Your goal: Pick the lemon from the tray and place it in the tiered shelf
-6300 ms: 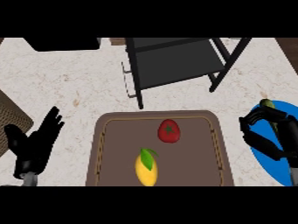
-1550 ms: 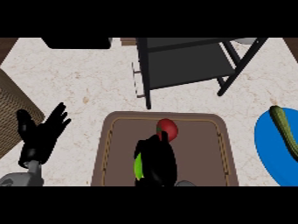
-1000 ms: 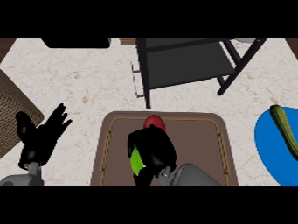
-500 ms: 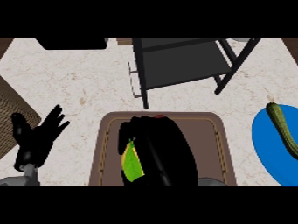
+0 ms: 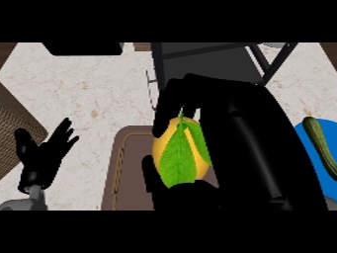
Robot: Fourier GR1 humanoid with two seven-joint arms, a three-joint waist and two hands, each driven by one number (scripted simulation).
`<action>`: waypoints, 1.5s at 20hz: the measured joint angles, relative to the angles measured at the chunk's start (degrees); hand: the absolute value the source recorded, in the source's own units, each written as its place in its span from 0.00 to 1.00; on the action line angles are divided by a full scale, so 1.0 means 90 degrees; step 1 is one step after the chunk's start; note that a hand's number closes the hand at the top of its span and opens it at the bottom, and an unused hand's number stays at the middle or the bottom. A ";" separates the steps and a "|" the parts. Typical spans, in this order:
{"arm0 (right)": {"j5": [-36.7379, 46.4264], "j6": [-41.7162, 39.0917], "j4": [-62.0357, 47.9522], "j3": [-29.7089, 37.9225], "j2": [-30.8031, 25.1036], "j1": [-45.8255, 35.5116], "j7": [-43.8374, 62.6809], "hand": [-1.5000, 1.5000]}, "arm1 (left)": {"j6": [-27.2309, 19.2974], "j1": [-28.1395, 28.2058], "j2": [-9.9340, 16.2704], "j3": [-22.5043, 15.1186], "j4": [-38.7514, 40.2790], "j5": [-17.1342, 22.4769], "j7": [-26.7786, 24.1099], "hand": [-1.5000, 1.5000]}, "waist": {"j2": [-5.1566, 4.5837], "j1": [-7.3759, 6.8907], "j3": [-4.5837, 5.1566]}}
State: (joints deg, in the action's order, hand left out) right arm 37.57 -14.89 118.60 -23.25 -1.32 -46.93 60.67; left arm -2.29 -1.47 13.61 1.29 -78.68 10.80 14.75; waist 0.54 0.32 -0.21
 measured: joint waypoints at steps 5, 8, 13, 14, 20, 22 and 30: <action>-0.0369 -0.0288 -0.0516 0.1100 -0.0147 -0.0933 -0.0013 1.00 | -0.0025 -0.0055 -0.0033 0.0002 0.0022 -0.0053 0.0022 0.50 | -0.0010 -0.0025 -0.0002; -0.0480 -0.0382 -0.1056 0.1652 -0.0308 -0.1439 -0.0133 1.00 | 0.0043 -0.0200 0.0003 0.0062 0.0136 -0.0006 0.0119 0.50 | -0.0025 -0.0039 0.0001; -0.0692 -0.0544 -0.2048 0.2474 -0.0715 -0.2298 -0.0384 1.00 | 0.0124 -0.0209 0.0012 0.0088 0.0101 0.0018 0.0143 0.50 | -0.0037 -0.0068 0.0010; -0.0739 -0.0585 -0.2269 0.2607 -0.0814 -0.2441 -0.0451 1.00 | 0.0098 -0.0212 -0.0021 0.0051 0.0088 -0.0020 0.0162 0.50 | -0.0038 -0.0073 0.0010; -0.0857 -0.0699 -0.3560 0.2957 -0.1171 -0.2773 -0.1153 1.00 | 0.0169 -0.0182 -0.0061 0.0091 0.0079 -0.0022 0.0062 0.50 | -0.0051 -0.0105 0.0007; -0.0941 -0.0810 -0.4004 0.3071 -0.1332 -0.2927 -0.1397 1.00 | 0.0135 -0.0179 -0.0068 0.0097 0.0062 -0.0054 0.0101 0.50 | -0.0057 -0.0115 0.0008; -0.0519 -0.0408 -0.5479 0.2909 -0.1488 -0.3053 -0.2646 1.00 | 0.0101 -0.0204 -0.0136 0.0111 0.0097 -0.0178 0.0038 0.50 | -0.0066 -0.0134 0.0003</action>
State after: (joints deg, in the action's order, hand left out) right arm 32.90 -18.56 69.29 2.93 -14.71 -74.41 36.85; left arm -1.39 -3.31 12.39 2.29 -77.80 9.20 15.10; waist -0.05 -0.88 -0.18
